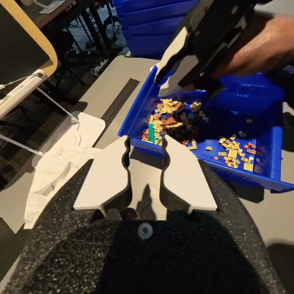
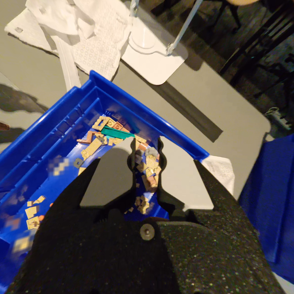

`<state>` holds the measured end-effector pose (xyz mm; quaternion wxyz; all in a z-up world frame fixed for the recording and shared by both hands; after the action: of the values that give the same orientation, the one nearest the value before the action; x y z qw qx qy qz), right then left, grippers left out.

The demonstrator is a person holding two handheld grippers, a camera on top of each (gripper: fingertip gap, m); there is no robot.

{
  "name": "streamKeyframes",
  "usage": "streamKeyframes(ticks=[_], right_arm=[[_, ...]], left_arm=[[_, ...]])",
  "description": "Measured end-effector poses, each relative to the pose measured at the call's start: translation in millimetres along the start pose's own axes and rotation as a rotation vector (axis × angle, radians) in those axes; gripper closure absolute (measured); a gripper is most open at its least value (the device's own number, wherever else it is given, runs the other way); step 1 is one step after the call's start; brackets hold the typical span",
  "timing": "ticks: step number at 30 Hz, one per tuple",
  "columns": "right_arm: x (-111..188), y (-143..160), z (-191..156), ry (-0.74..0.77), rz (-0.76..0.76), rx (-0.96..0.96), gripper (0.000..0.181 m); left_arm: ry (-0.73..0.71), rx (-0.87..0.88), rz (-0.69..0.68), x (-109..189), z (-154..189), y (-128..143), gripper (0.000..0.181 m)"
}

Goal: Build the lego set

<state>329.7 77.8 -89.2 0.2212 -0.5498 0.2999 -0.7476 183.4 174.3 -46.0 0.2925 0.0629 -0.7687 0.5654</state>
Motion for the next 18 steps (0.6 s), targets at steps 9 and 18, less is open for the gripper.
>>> streamKeyframes(ticks=[9, 18], right_arm=[[25, 1, 12, 0.022, 0.012, 0.011, 0.161], [27, 7, 18, 0.033, -0.006, 0.026, 0.162]], left_arm=[[0.012, -0.008, -0.004, -2, 3, 1, 0.144], [0.013, -0.008, -0.001, -1, 3, 0, 0.145]])
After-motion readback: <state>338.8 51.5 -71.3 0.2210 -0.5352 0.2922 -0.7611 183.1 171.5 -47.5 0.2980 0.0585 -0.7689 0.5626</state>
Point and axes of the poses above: each gripper's, where its closed fingertips meet, x back along the fingers, y out of its underside, z = x × y across the jaws, the point moved 4 cm from there along x, back along the fingers
